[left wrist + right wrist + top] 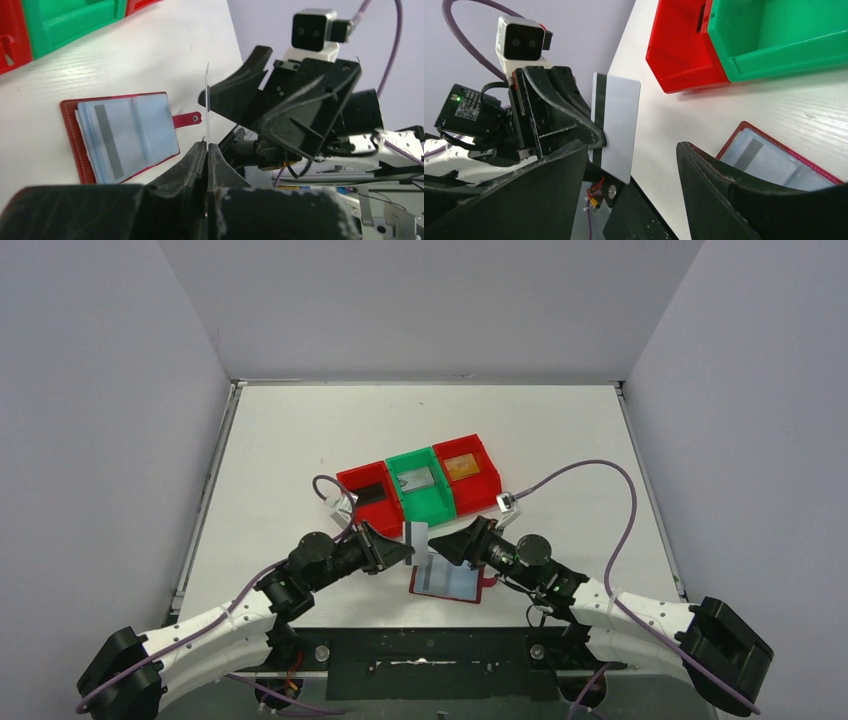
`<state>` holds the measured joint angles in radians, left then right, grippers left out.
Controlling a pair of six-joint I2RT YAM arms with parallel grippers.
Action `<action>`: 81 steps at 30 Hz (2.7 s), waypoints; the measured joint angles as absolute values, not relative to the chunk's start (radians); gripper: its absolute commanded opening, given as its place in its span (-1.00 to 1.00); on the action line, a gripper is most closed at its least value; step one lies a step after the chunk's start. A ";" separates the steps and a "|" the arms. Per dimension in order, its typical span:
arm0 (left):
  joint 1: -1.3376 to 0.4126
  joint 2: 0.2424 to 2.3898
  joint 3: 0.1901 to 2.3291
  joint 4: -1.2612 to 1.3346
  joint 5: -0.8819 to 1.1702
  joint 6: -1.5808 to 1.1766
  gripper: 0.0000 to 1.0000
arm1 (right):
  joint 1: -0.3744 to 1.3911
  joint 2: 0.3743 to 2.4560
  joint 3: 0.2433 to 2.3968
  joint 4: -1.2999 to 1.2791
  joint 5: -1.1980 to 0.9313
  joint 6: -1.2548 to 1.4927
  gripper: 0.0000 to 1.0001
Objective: Take the credit cards out of the card holder
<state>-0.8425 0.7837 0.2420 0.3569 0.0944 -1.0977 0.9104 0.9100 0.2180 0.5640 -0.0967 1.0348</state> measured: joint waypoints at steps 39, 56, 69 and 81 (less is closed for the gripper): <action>-0.836 0.820 0.226 0.532 0.203 -1.152 -0.77 | 0.777 1.141 0.197 1.008 -0.435 1.196 -0.90; -0.834 0.779 0.263 0.309 0.152 -1.095 0.50 | 0.772 1.078 0.178 0.948 -0.391 1.176 -1.00; -0.797 0.759 0.543 -0.252 -0.158 -0.850 0.79 | 0.772 0.833 0.179 0.623 -0.225 1.047 -1.00; -0.386 0.771 0.661 -0.504 -0.234 -0.687 0.86 | 0.774 0.791 0.385 0.253 -0.108 0.741 -1.00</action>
